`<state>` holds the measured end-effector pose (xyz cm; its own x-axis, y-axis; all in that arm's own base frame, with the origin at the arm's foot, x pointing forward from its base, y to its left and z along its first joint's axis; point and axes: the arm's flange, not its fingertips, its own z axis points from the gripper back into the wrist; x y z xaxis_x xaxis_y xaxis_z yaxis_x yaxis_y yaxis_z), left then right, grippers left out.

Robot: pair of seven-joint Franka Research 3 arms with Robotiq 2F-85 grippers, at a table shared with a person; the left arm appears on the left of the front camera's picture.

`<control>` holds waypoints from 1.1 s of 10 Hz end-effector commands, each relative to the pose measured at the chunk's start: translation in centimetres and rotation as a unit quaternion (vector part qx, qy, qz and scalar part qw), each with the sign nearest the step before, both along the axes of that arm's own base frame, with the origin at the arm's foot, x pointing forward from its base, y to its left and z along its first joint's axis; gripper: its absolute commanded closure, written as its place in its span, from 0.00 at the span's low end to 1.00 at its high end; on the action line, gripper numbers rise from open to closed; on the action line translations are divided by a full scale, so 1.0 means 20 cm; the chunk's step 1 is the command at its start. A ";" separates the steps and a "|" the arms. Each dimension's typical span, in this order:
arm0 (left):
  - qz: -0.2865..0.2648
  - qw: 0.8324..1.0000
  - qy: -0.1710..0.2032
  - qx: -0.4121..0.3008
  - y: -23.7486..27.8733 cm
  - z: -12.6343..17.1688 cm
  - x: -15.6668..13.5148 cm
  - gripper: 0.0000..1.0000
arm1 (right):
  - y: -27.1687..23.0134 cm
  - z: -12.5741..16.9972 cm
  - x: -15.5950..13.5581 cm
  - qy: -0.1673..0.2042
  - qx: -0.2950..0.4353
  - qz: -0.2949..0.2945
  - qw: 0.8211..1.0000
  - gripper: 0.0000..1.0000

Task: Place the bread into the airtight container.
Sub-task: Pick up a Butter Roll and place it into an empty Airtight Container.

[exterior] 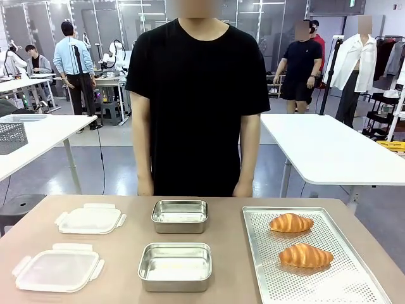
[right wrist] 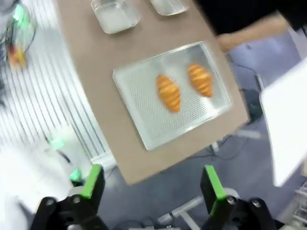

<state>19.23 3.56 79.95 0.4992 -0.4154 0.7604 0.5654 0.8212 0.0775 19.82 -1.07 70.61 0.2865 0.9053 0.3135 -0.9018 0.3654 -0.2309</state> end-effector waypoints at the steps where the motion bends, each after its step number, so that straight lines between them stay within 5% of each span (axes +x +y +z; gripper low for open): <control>1: -0.005 1.000 -0.001 -0.001 -0.01 0.02 0.00 0.00 | 0.07 -0.10 0.21 0.018 -0.085 0.139 0.987 0.00; 3: -0.005 1.000 -0.001 -0.001 -0.01 0.02 0.00 0.00 | 0.25 -0.39 0.45 0.076 -0.082 0.161 0.981 0.00; 4: -0.005 1.000 -0.001 -0.001 -0.01 0.02 0.00 0.00 | 0.33 -0.56 0.53 0.045 -0.109 0.147 0.982 0.00; 7: -0.005 1.000 -0.001 -0.001 -0.01 0.02 0.00 0.00 | 0.38 -0.93 0.70 0.090 -0.073 0.153 0.981 0.00; 11: -0.005 1.000 -0.001 -0.001 -0.01 0.02 0.00 0.00 | 0.39 -1.39 0.81 0.064 -0.079 0.113 0.988 0.00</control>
<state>19.26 3.54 80.00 0.4999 -0.4156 0.7599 0.5640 0.8220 0.0785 35.68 6.63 45.23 0.1029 0.9880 0.1153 -0.9841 0.1179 -0.1326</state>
